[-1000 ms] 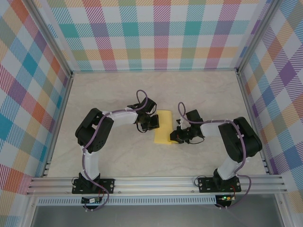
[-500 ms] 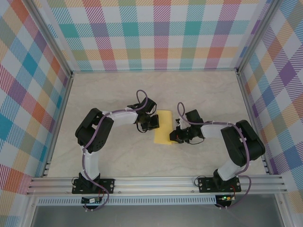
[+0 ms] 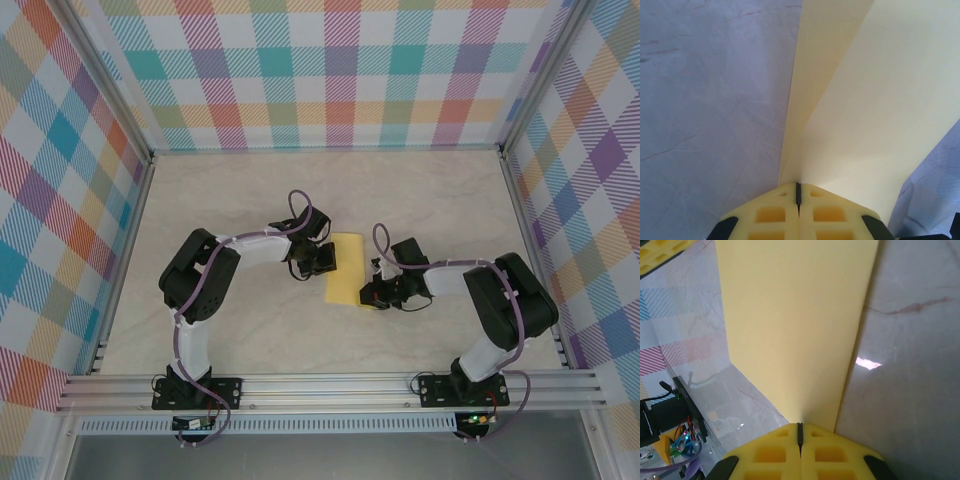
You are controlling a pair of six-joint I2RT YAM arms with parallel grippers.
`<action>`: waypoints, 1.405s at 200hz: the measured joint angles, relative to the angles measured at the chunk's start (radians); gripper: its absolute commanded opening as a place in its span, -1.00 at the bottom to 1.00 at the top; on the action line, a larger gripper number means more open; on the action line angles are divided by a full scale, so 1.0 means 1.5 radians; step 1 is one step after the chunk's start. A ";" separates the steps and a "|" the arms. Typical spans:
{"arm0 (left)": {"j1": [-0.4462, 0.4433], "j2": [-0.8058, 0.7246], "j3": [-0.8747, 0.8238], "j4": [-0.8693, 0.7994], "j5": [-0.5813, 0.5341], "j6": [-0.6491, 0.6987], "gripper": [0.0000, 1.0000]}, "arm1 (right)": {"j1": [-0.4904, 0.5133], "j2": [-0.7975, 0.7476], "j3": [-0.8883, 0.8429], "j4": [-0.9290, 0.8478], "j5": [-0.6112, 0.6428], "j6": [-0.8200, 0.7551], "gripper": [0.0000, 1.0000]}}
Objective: Fold a paper plane with a square sheet of paper (pick it up from the middle)
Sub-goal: Fold the square sheet of paper in half at the center of the table.
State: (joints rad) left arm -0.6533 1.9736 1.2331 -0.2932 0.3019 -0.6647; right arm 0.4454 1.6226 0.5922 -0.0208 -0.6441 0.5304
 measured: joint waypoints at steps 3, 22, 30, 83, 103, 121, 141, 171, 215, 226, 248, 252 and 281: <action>0.000 0.000 0.000 0.000 0.000 0.000 -1.00 | 0.000 -0.003 0.000 -0.002 0.002 0.000 -0.88; 0.000 0.000 0.000 0.000 0.000 0.000 -1.00 | 0.001 -0.022 0.008 -0.015 0.013 0.003 -0.88; 0.000 0.000 0.000 0.000 0.000 0.000 -1.00 | 0.001 -0.025 0.019 -0.020 0.019 0.003 -0.88; 0.000 0.000 0.000 0.000 0.000 0.001 -1.00 | -0.020 -0.008 0.123 -0.028 0.039 0.005 -0.86; 0.000 0.000 0.000 0.000 0.000 0.001 -1.00 | -0.030 0.037 0.157 -0.027 0.038 0.004 -0.87; 0.000 0.000 0.000 0.000 0.000 0.001 -1.00 | -0.038 0.082 0.174 -0.026 0.038 0.004 -0.88; 0.000 0.000 0.000 0.000 0.000 0.001 -1.00 | -0.048 0.106 0.175 -0.027 0.040 0.003 -0.88; 0.000 0.000 0.000 0.000 0.000 0.001 -1.00 | -0.053 0.120 0.175 -0.023 0.043 -0.001 -0.87; 0.000 0.000 0.000 0.000 0.000 0.001 -1.00 | -0.058 0.134 0.162 0.004 0.031 -0.009 -0.85; 0.000 0.000 0.000 0.000 0.000 0.001 -1.00 | -0.058 0.133 0.163 0.004 0.030 -0.009 -0.85; 0.000 0.000 0.000 0.000 0.000 0.001 -1.00 | -0.058 0.122 0.172 -0.019 0.027 -0.010 -0.85; 0.000 0.000 0.000 0.000 0.000 0.001 -1.00 | -0.058 0.119 0.176 -0.024 0.027 -0.010 -0.85; 0.000 0.000 0.000 0.000 0.000 0.001 -1.00 | -0.062 0.107 0.227 -0.037 0.022 -0.013 -0.85</action>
State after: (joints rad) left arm -0.6533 1.9736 1.2331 -0.2935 0.3019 -0.6636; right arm 0.3519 1.7832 0.9329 -0.0765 -0.6106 0.5106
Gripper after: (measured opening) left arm 0.038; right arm 0.078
